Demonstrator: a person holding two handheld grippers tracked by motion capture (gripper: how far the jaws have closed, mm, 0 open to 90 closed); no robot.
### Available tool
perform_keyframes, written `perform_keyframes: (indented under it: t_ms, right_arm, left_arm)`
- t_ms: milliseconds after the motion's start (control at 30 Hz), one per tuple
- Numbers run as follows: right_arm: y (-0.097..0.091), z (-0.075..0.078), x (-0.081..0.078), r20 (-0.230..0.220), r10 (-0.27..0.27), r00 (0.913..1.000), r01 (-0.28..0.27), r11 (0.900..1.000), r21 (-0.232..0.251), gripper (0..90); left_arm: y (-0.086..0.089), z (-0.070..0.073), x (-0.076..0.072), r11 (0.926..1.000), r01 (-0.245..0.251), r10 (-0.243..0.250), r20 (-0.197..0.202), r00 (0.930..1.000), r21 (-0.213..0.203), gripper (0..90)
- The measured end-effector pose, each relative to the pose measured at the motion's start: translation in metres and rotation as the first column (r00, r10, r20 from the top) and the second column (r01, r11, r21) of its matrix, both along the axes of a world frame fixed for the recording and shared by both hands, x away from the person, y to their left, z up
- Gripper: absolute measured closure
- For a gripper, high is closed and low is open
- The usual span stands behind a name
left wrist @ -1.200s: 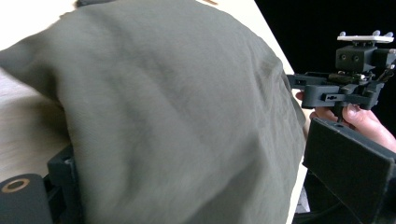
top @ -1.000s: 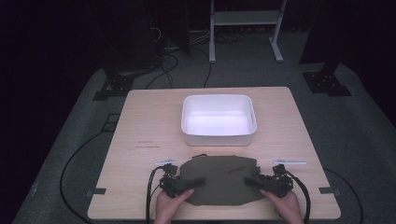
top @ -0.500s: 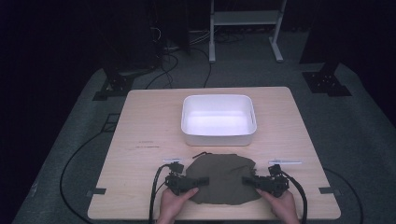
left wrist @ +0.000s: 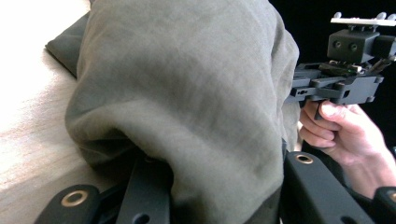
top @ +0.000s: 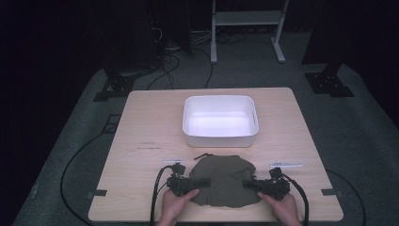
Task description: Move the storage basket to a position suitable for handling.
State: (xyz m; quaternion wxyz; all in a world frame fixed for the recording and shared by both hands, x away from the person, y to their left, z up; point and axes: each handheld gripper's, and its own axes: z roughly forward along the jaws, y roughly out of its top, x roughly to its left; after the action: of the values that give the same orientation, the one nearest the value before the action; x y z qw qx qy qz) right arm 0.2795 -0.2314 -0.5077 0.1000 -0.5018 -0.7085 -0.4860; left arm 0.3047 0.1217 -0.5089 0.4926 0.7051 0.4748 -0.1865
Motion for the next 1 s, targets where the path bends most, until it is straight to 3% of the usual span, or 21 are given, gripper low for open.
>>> perform_keyframes:
  t_ms: [433,1000]
  right_arm:
    - [-0.004,0.022,-0.007,0.059,0.017,0.9981,-0.02,0.998,0.06,73.9]
    - [-0.006,0.071,-0.011,0.144,0.013,0.9894,-0.031,0.9921,0.122,73.7]
  left_arm:
    - [0.003,0.017,-0.005,0.9966,0.024,-0.023,0.02,0.9995,-0.079,66.8]
    - [0.01,0.067,-0.007,0.989,0.052,-0.035,0.118,0.9924,-0.139,66.7]
